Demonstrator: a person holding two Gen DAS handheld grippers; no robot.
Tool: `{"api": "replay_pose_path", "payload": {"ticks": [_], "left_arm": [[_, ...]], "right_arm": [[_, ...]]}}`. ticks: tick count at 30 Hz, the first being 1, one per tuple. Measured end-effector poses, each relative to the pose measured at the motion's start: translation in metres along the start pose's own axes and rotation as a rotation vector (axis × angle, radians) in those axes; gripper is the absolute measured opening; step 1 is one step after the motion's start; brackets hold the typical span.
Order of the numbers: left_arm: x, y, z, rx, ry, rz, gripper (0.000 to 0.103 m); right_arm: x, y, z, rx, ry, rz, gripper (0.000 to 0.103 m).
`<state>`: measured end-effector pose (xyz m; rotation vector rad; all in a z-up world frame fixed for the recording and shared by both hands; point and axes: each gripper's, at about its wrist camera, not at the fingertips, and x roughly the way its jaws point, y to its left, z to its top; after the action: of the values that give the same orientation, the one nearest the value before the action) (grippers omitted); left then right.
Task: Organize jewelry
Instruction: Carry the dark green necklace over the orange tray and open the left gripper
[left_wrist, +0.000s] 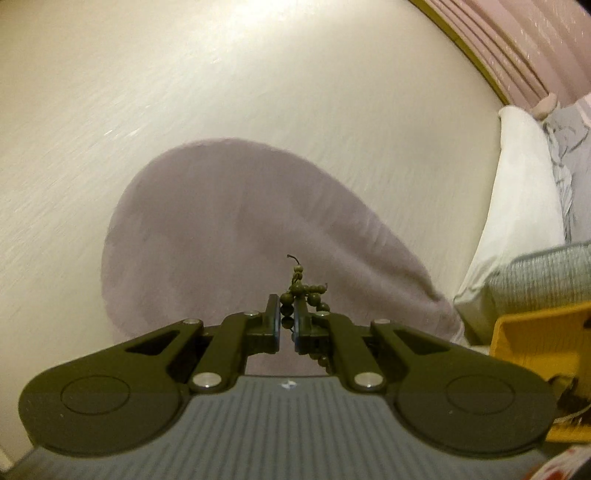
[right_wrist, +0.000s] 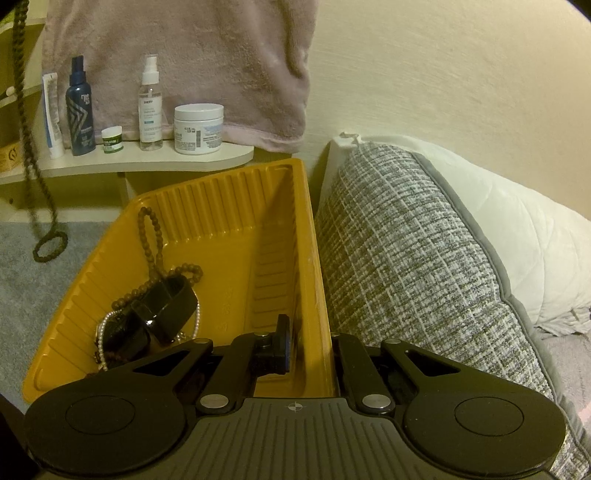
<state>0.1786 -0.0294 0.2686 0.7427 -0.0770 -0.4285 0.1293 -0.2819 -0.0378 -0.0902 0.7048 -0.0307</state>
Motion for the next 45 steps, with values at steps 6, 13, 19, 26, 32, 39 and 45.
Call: {"api": "replay_pose_path", "payload": {"ticks": [6,13,19,26,32,39,45], "left_arm": [[0.013,-0.007,0.027,-0.015,-0.043,-0.043,0.006],[0.029,-0.030,0.046,-0.028,-0.087,-0.113,0.006],[0.044,-0.058,0.046,-0.010,-0.076,-0.197,0.006],[0.066,-0.098,0.026,0.009,-0.005,-0.319,0.006],[0.086,-0.130,0.006,0.038,0.057,-0.397,0.006],[0.100,-0.159,-0.014,0.076,0.112,-0.470,0.006],[0.111,-0.184,-0.032,0.120,0.175,-0.533,0.006]], "right_arm": [[-0.001,0.000,0.000,0.003,-0.004,0.004,0.006],[-0.001,-0.003,-0.001,0.006,-0.002,0.005,0.006],[-0.002,-0.003,-0.002,0.008,0.001,0.008,0.006],[0.000,-0.004,-0.004,0.010,0.008,0.010,0.006],[0.000,-0.004,-0.006,0.007,0.014,0.010,0.006],[0.000,-0.004,-0.005,0.005,0.019,0.010,0.006],[0.001,-0.004,-0.005,0.006,0.023,0.009,0.006]]}}
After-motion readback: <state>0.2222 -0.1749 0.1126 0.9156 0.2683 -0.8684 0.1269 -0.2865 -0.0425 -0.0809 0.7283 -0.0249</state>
